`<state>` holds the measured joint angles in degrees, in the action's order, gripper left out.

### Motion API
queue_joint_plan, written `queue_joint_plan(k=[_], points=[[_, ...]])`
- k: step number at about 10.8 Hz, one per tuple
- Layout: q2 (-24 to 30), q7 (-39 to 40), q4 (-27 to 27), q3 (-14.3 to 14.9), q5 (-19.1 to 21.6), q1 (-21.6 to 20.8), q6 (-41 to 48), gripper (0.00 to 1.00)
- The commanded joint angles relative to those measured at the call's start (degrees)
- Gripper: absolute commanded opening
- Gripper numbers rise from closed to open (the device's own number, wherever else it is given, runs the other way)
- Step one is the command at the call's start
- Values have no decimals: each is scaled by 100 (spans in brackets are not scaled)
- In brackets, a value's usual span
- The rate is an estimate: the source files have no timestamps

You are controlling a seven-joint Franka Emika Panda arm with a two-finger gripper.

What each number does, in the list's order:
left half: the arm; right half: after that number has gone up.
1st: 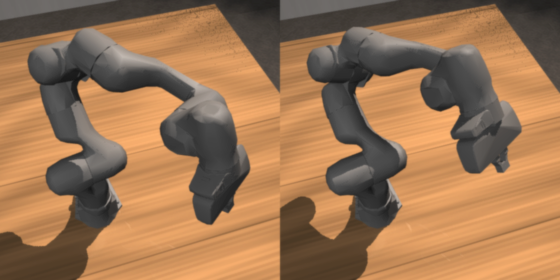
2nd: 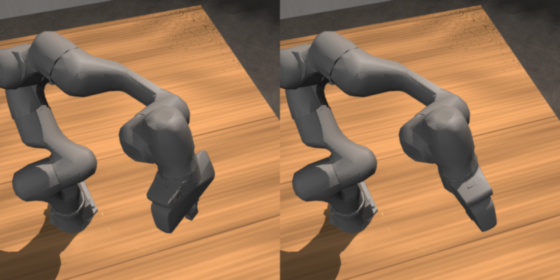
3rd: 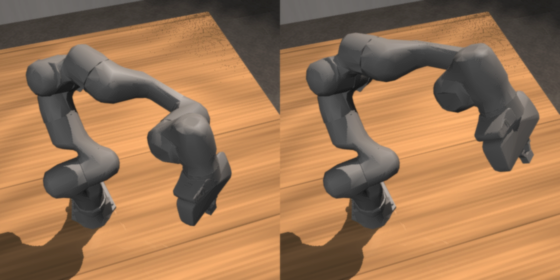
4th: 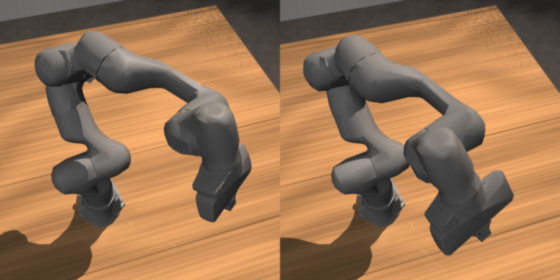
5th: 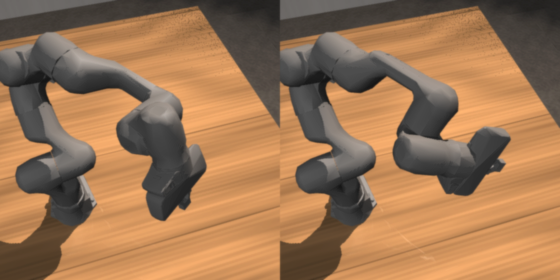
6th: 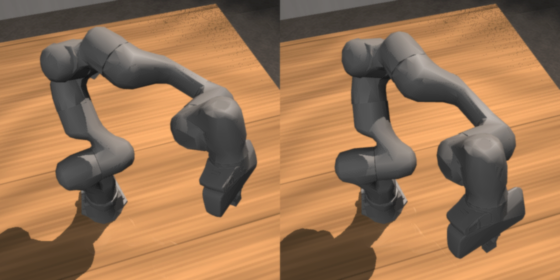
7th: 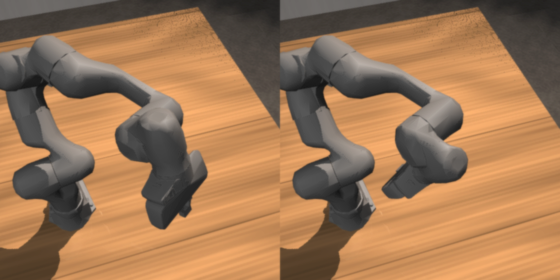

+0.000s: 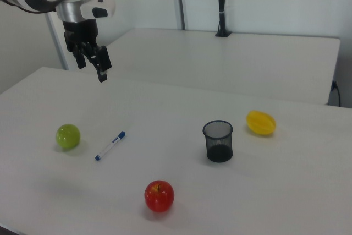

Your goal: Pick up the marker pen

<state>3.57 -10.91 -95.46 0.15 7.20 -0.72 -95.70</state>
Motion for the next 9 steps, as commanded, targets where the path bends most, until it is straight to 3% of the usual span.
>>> queue_joint_plan(k=[1, 6, 9], points=[[30, 131, 125, 502, -183, -533, 157, 100], [-111, 1633, 63, 495, -298, -350, -415, 100], [-120, 1715, 81, 442, -281, -209, -415, 100]])
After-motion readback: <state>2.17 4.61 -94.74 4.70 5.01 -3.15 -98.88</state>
